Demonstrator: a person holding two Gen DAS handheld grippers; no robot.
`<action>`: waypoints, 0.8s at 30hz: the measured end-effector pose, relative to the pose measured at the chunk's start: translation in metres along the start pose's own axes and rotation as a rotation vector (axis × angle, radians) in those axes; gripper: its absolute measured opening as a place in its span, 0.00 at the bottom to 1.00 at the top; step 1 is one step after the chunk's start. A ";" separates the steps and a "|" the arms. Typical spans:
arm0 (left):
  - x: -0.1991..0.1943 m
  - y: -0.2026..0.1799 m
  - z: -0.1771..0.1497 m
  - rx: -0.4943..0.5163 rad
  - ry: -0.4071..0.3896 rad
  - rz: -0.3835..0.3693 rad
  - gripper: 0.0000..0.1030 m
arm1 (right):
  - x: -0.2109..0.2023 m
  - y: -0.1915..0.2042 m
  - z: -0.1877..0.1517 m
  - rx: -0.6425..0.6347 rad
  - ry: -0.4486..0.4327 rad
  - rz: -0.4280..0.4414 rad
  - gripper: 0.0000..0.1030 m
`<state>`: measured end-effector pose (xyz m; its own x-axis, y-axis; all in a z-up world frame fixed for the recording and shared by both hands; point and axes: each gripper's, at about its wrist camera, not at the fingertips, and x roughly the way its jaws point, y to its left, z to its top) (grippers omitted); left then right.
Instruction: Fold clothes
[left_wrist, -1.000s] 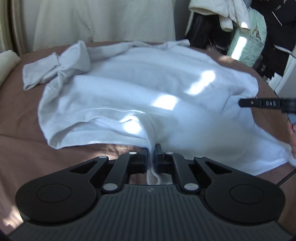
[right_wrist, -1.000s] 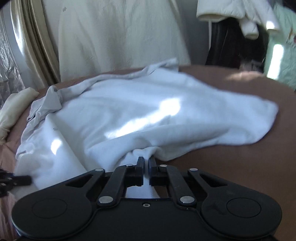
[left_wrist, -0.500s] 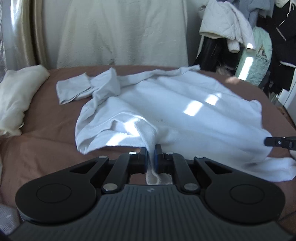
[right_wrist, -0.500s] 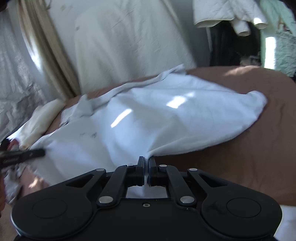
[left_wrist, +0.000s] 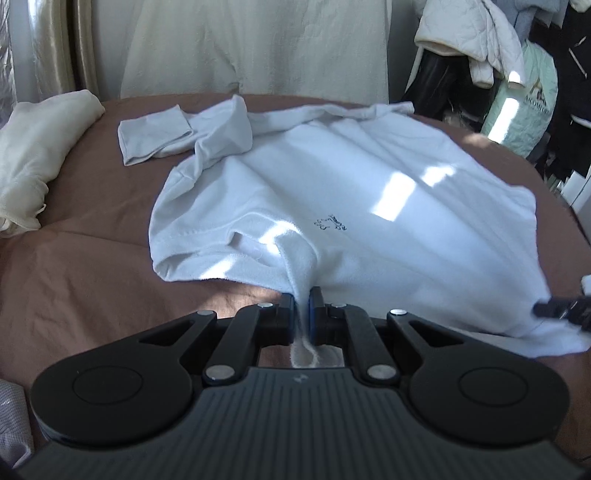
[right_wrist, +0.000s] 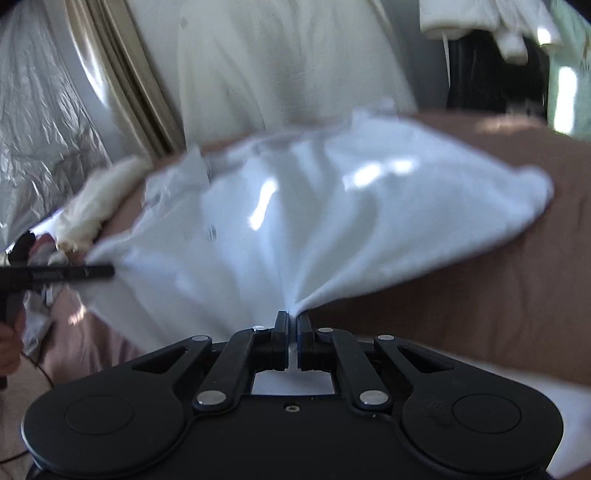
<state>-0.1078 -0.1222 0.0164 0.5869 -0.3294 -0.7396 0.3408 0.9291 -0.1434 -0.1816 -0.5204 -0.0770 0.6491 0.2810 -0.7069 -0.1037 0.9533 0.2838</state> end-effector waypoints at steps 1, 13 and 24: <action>0.000 -0.001 -0.001 0.004 0.006 0.001 0.06 | 0.008 -0.003 -0.008 0.021 0.039 -0.024 0.04; 0.008 -0.008 -0.007 0.075 0.040 0.066 0.07 | 0.015 -0.014 -0.021 0.024 0.092 0.035 0.04; -0.009 -0.011 -0.009 0.078 -0.059 0.087 0.09 | -0.009 -0.056 -0.002 0.097 -0.017 0.101 0.20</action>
<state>-0.1230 -0.1277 0.0184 0.6583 -0.2593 -0.7067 0.3415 0.9395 -0.0267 -0.1829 -0.5762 -0.0880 0.6515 0.3728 -0.6608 -0.0965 0.9046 0.4152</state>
